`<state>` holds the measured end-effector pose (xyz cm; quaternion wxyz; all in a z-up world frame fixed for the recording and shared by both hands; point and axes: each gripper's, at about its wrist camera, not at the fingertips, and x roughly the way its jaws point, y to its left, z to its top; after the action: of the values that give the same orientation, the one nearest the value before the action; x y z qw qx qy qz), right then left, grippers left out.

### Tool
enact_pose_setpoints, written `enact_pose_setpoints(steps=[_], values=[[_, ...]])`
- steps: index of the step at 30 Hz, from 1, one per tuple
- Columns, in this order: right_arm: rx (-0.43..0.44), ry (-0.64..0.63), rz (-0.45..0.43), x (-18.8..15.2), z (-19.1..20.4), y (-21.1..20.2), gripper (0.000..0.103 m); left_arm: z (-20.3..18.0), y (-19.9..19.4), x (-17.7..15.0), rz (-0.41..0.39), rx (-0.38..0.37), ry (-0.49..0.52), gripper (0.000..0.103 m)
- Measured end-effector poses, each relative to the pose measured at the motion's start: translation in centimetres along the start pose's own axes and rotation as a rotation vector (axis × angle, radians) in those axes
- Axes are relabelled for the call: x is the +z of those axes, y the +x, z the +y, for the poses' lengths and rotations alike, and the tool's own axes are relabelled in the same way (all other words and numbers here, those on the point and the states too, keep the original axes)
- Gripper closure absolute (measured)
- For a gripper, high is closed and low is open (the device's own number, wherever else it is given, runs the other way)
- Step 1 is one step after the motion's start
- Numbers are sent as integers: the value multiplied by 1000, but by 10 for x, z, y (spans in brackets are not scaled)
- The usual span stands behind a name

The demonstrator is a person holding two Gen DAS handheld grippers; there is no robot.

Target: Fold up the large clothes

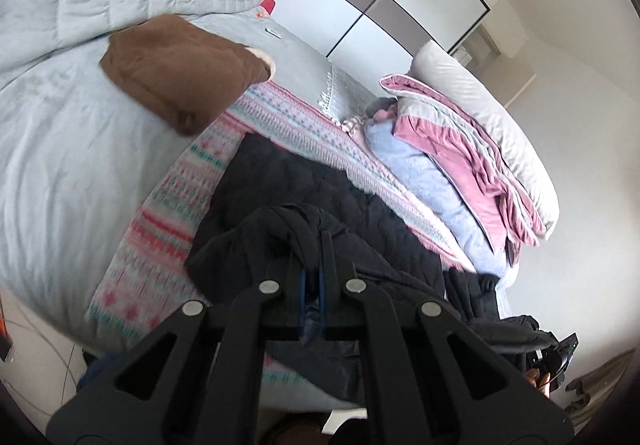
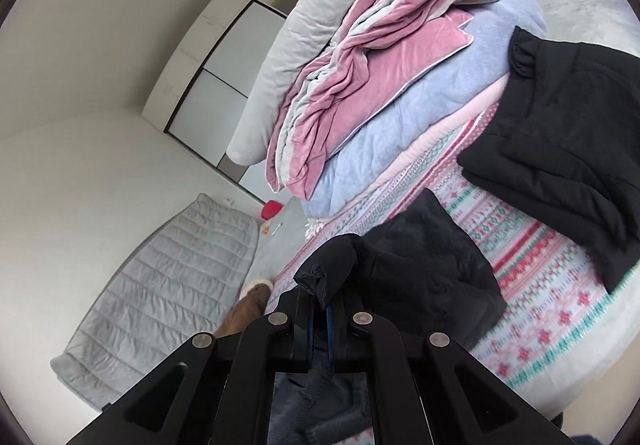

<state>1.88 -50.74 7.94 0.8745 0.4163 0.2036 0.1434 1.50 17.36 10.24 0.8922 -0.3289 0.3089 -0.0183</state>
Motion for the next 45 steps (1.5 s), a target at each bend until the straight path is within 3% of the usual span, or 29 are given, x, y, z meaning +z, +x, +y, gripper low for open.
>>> enact_pose_setpoints(steps=[8, 12, 19, 23, 31, 33, 36, 41, 45], values=[[-131, 54, 55, 65, -5, 124, 100, -22, 107, 85, 37, 53, -132, 97], [-211, 84, 113, 91, -24, 189, 100, -23, 175, 111, 79, 99, -168, 97], [-350, 114, 235, 92, -73, 292, 99, 15, 287, 113, 188, 191, -228, 96], [-379, 163, 271, 94, -97, 325, 96, 32, 328, 112, 230, 225, -231, 91], [-464, 240, 304, 94, -137, 362, 95, 31, 347, 125, 199, 247, -200, 81], [-469, 228, 302, 97, -138, 366, 92, 31, 351, 128, 195, 258, -186, 73], [-483, 200, 273, 103, -137, 364, 80, 38, 346, 135, 165, 259, -216, 59], [-589, 101, 197, 118, -132, 345, 62, 46, 318, 149, 88, 235, -249, 51], [-636, -56, 211, 122, -121, 341, 49, 45, 322, 142, 140, 252, -218, 44]])
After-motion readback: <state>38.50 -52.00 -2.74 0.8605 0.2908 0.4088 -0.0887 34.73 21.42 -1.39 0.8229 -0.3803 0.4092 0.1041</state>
